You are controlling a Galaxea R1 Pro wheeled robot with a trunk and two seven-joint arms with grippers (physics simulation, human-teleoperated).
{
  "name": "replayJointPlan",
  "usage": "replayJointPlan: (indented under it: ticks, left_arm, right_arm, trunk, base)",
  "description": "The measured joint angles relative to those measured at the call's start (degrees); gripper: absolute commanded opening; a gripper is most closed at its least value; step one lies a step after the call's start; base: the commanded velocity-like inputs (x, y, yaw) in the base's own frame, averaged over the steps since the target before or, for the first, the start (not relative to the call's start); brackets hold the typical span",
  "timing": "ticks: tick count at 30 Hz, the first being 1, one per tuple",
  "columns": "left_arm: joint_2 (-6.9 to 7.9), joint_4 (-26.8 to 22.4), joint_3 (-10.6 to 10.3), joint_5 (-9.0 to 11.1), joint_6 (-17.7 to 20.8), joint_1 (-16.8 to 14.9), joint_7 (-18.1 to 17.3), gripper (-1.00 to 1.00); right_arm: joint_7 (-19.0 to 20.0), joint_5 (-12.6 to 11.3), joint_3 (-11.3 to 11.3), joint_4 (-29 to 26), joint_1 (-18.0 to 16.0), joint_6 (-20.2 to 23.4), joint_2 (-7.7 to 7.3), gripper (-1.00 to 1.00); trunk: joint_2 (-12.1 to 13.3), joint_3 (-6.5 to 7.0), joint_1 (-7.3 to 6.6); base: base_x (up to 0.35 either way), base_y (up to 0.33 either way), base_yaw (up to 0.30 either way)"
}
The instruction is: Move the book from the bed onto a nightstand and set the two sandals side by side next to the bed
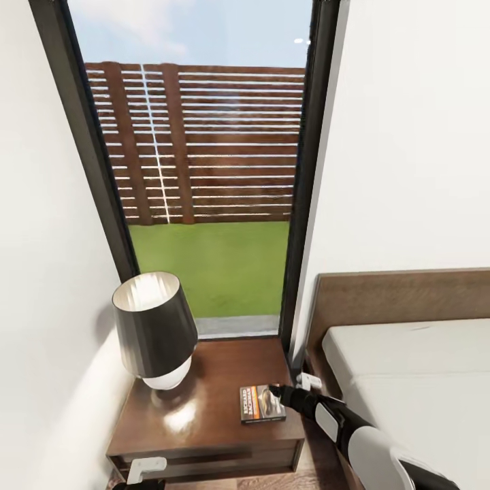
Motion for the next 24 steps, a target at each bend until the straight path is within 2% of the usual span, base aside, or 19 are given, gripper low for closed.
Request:
replayJointPlan:
  ticks: [9,16,18,19,24]
  left_arm:
    - [0.09,0.00,0.07,0.02,0.04,0.00,0.02,1.00]
    - [0.33,0.20,0.41,0.19,-0.14,0.42,0.10,1.00]
    - [0.38,0.30,0.45,0.22,-0.65,0.55,0.12,1.00]
    - [0.43,0.41,0.48,0.25,-1.38,0.65,0.14,1.00]
    - [0.49,0.57,0.55,0.39,-2.61,1.52,0.20,1.00]
  right_arm:
    - [-3.63,0.12,0.03,1.51,1.73,-0.06,0.05,1.00]
    - [-5.55,0.36,0.08,2.23,4.88,-0.06,0.02,1.00]
    - [-5.79,1.15,0.12,2.39,5.95,-0.05,0.04,1.00]
    - [-6.22,2.51,0.17,2.81,6.89,-0.04,0.08,1.00]
    - [-8.01,6.36,0.11,5.96,8.64,-0.63,0.16,1.00]
  trunk:
    - [3.61,1.62,-1.98]
    - [6.42,2.87,-3.52]
    - [7.22,3.23,-3.95]
    - [7.62,3.41,-4.17]
    - [9.63,4.31,-5.27]
  base:
    - [0.000,0.000,0.000]
    - [0.000,0.000,0.000]
    - [0.000,0.000,0.000]
    - [0.000,0.000,0.000]
    - [0.000,0.000,0.000]
